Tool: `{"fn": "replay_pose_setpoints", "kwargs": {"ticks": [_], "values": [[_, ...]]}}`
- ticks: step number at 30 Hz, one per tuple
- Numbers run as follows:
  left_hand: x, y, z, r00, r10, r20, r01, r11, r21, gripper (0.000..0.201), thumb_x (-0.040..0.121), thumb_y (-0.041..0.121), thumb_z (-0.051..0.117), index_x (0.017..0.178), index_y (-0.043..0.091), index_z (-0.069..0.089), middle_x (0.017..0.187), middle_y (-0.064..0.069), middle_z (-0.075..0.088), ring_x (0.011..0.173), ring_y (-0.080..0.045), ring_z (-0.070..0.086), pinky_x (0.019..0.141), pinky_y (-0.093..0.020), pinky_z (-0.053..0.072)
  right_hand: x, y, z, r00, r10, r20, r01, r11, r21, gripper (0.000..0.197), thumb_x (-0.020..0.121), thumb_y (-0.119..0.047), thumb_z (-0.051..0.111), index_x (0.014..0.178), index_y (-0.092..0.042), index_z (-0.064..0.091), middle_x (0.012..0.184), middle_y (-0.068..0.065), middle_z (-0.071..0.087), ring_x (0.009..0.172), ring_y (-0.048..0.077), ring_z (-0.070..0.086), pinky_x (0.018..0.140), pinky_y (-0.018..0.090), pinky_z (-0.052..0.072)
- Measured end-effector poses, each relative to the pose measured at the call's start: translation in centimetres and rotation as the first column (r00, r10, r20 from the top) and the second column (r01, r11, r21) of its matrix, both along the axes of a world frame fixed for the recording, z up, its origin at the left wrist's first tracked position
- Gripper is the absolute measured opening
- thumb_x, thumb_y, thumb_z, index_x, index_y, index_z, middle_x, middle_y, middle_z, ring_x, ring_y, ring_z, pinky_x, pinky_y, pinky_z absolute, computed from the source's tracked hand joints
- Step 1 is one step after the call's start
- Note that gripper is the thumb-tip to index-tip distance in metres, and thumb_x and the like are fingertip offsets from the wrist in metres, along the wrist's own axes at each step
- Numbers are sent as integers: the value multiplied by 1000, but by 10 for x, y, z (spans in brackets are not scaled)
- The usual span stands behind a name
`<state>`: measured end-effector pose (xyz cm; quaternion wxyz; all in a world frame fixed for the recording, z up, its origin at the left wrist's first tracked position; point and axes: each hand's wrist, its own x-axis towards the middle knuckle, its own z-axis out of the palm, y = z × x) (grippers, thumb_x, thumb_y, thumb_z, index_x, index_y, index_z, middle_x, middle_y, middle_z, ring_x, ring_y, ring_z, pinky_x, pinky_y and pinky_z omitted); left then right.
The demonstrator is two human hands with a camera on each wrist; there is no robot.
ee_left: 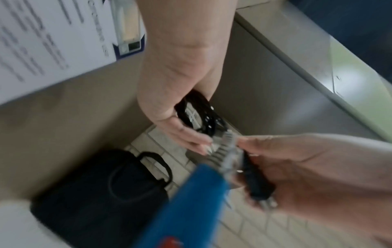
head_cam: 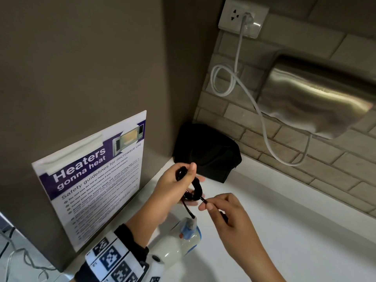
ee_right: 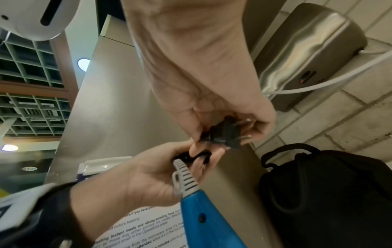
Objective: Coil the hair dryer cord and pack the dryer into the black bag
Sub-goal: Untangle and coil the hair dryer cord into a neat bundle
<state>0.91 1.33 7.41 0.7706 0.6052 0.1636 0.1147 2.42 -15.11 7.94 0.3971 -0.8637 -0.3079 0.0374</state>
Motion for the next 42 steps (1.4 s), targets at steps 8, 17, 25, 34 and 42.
{"fn": "replay_pose_setpoints", "kwargs": {"ticks": [8,17,25,34,42], "values": [[-8,1,-4,982,159,101,-173,973,152,10,91,28,57,94,20,62,90,-8,72,47,-2,61,40,-25,49,5,-4,-7,988,-8,153,33,986,-163,20,95,-36,48,87,-40,66,65,-11,57,76,10,51,63,17,37],[-9,-2,-4,991,34,130,-43,997,67,15,92,28,57,106,28,62,104,-1,69,76,-14,70,58,-30,56,6,-2,2,996,-16,-82,15,1000,-15,19,96,-40,41,93,-44,59,82,-8,65,84,2,57,71,13,45],[-15,-19,0,985,1,173,29,985,-171,35,76,36,68,106,17,67,107,-4,74,105,-17,68,95,-38,50,1,11,16,966,55,-254,-37,997,74,17,92,-34,56,88,-29,73,93,-1,57,82,5,57,73,12,42],[-16,-19,5,973,77,216,-5,949,-314,36,75,17,73,106,6,61,103,-11,74,101,-22,70,94,-42,51,-9,22,17,971,49,-236,-23,993,113,9,83,-30,70,81,-24,63,81,-14,68,74,-1,62,58,16,41],[-10,-13,3,963,143,227,-71,952,-298,29,82,2,69,107,17,69,88,-8,73,80,-19,72,68,-26,58,-15,27,2,998,55,25,-56,998,31,15,92,-33,57,82,-39,65,80,-9,60,79,11,54,64,15,38]]}}
